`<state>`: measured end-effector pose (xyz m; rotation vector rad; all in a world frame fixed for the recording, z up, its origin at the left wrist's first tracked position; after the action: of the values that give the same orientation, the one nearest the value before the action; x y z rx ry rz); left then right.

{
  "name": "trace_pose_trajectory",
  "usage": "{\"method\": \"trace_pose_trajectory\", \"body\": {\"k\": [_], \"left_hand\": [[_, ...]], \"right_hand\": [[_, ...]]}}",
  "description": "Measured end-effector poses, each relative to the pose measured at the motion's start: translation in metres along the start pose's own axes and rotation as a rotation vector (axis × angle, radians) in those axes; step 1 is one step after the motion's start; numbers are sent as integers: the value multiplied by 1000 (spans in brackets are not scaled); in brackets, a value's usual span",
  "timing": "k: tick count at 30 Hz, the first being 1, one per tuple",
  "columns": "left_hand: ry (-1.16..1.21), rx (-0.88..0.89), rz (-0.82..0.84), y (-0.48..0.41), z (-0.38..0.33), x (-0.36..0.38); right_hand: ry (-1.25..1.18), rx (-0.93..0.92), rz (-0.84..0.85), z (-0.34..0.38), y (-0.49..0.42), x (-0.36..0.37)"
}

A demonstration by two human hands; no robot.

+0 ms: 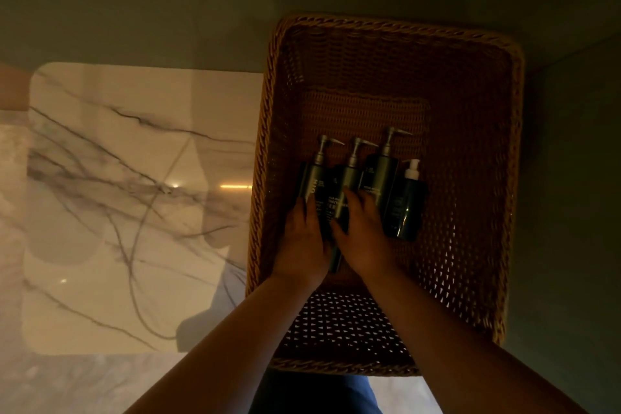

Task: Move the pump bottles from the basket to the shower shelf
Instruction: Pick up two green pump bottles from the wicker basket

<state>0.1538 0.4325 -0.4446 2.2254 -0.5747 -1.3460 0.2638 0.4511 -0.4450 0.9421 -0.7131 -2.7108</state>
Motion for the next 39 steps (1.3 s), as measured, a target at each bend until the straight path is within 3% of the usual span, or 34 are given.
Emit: {"method": "trace_pose_trajectory", "body": {"k": [5,10,22,32,39], "left_hand": [[-116,-53,-4,-12,1,12],[-89,-94,-11,-23,2,17],[-143,-124,-87,-30,12,22],[-248,-230,-111,-24,17,24],[-113,-233,-129,-23,14,25]], "right_hand": [[3,21,-52,-5,-8,0],[-17,41,-98,-9,-13,-1],[43,40,-63,-11,-19,6],[-131,236,-1,-23,-31,15],[-278,262,-43,-27,-38,15]]}}
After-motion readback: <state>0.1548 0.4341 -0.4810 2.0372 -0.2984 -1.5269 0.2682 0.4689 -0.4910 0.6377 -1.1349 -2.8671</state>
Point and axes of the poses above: each hand's wrist, its own y-axis away from the middle knuckle, its own x-axis out of the palm, z = x × y, the point moved 6 cm from there along -y, towards the middle knuckle, and after that the axes turned 11 degrees about -y, right-handed, at the moved point
